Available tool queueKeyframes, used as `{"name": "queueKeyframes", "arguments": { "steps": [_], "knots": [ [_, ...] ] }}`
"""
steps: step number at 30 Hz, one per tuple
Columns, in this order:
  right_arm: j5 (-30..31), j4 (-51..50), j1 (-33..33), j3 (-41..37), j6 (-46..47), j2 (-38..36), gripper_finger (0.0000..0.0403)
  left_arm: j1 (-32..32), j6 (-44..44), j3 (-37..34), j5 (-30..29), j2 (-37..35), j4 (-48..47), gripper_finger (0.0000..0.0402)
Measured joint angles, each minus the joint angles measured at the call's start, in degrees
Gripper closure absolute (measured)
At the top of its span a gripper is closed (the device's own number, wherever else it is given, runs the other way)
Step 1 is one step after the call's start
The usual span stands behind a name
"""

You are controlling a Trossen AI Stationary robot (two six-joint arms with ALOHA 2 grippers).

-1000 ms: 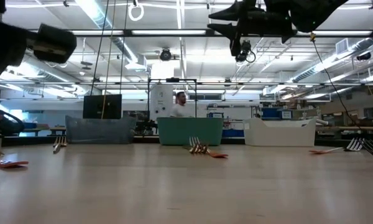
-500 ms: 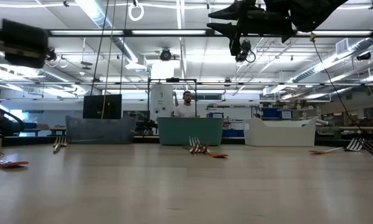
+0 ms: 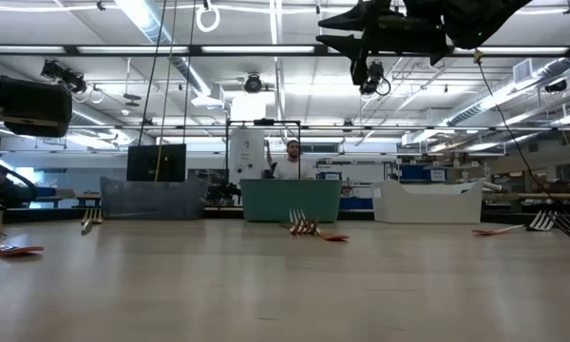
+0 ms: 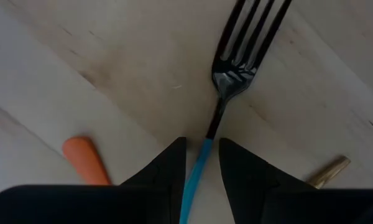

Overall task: Sort silverware by color (type)
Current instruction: Put the blue fork into the black bin

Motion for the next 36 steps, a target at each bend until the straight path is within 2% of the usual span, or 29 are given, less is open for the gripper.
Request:
{"name": "queueKeyframes", "arguments": {
  "steps": [6,12,20,23,27,33,36],
  "knots": [
    [0.00,-0.48,0.00,0.00,-0.01,0.00,0.0285,0.65,0.07,0.04,2.45,1.92,1.08,0.0314],
    [0.00,-1.27,0.00,0.00,0.00,0.00,0.0285,0.66,-0.29,0.23,2.53,2.98,0.75,0.0384],
    [0.00,-1.23,0.00,0.00,0.00,0.02,0.0285,1.00,-1.76,2.88,2.08,3.42,-1.72,0.0390],
    [-0.02,-1.21,-0.04,0.00,0.00,0.01,0.0285,1.08,-2.05,5.64,0.19,3.77,-4.20,0.0391],
    [-0.02,-1.18,-0.06,0.00,0.00,0.02,0.0285,1.70,-3.20,8.97,-6.16,3.71,-5.03,0.0392],
    [-1.00,-1.08,-0.31,0.00,1.40,0.02,0.0285,4.06,-7.23,13.19,-9.47,3.73,-7.54,0.0393],
    [-2.50,-0.96,-0.97,0.00,1.49,0.02,0.0285,5.77,-8.06,15.60,-13.08,3.73,-11.72,0.0393]
  ]
}}
